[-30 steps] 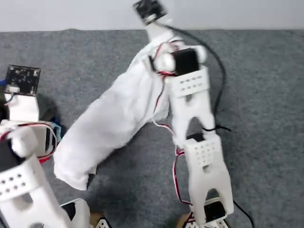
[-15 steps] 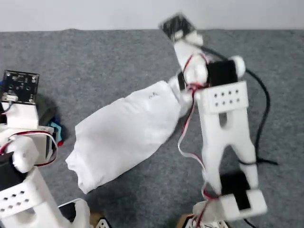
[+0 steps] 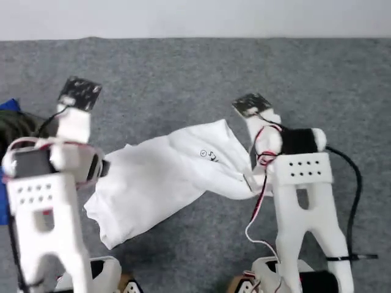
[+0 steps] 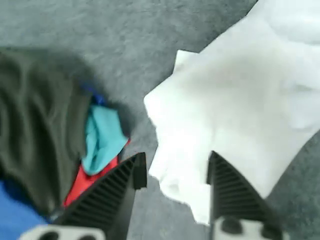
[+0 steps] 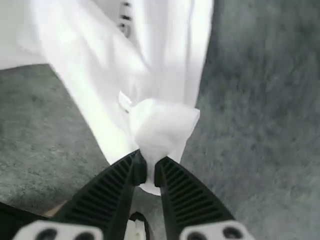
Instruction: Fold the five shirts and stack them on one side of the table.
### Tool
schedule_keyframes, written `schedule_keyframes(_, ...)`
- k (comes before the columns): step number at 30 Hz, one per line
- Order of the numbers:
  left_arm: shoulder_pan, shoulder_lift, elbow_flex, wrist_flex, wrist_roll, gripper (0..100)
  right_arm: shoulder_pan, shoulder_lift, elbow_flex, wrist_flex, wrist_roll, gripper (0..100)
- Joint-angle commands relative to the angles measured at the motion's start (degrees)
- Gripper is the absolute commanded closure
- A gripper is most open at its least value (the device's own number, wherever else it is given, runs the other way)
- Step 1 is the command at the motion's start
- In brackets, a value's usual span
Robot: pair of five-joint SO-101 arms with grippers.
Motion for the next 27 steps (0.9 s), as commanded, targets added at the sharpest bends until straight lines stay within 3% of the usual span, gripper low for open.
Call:
schedule_keyframes(1, 2.46, 7.82, -0.22, -6.15, 0.09, 75, 5.49, -2.24, 2.46, -1.71, 2.55, 99.0)
schedule_keyframes(9, 7.03, 25.58, -3.03, -15.74, 0.0, 75, 9.54, -2.24, 8.09, -7.52, 3.52, 99.0)
schedule_keyframes(20, 6.68, 54.86, -22.2, -9.58, 0.0, 73, 9.45, -2.24, 8.53, -7.87, 3.25, 99.0)
schedule_keyframes(22, 6.68, 56.7, -25.01, -8.09, -0.09, 78, 9.45, -2.33, 8.53, -7.69, 3.25, 99.0)
schedule_keyframes(26, 7.21, 55.21, -28.26, -7.56, -0.09, 100, 9.8, -2.77, 8.26, -7.52, 3.25, 99.0)
schedule_keyframes(27, 7.3, 54.33, -29.05, -6.51, -0.09, 100, 9.8, -2.77, 8.09, -7.16, 3.25, 99.0)
